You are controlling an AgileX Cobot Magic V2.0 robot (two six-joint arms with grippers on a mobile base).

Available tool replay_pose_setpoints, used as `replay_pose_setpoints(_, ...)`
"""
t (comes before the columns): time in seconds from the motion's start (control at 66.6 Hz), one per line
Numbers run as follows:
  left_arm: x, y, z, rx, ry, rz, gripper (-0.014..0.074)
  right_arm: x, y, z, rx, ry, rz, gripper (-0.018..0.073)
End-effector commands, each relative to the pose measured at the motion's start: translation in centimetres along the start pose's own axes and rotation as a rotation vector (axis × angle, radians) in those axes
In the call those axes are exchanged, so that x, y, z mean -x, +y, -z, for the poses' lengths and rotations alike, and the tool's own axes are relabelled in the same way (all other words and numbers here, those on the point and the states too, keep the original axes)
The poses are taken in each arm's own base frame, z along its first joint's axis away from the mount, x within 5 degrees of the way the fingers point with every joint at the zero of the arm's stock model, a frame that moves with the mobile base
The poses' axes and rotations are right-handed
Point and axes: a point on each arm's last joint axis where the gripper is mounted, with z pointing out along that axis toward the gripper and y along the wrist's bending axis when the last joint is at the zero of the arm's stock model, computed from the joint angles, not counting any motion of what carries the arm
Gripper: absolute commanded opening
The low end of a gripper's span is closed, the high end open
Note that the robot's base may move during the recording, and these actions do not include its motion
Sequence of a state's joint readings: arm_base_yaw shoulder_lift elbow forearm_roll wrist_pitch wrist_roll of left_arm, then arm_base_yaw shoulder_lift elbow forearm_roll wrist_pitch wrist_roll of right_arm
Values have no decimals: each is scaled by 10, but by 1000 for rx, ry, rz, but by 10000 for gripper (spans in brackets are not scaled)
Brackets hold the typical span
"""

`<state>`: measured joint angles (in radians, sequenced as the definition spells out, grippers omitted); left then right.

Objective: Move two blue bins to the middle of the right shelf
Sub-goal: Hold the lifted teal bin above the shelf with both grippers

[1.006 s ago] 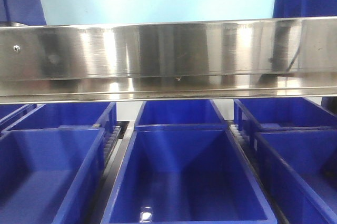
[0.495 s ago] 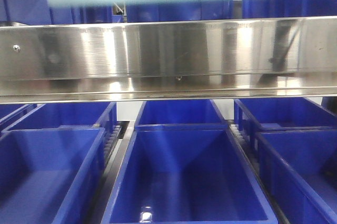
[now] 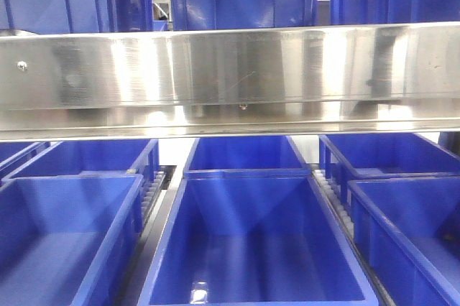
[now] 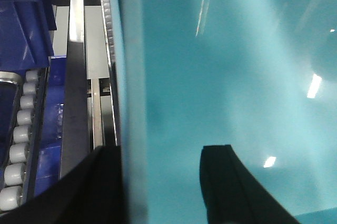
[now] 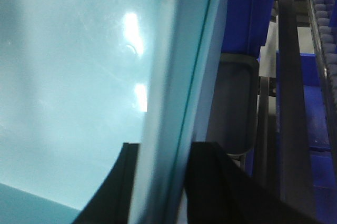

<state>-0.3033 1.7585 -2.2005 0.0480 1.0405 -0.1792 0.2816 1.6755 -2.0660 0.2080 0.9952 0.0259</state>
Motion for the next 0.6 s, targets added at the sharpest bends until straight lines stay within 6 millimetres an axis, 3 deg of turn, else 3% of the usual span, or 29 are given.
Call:
replay_pose_setpoints(0.0,11,-9,19,-80,-97,-5,-111,14,7,14,38,-130,-9,-154)
replay_pose_setpoints(0.585,11,-9,19,-78,-97,-6,-111,14,7,14,38,-126,-9,-154)
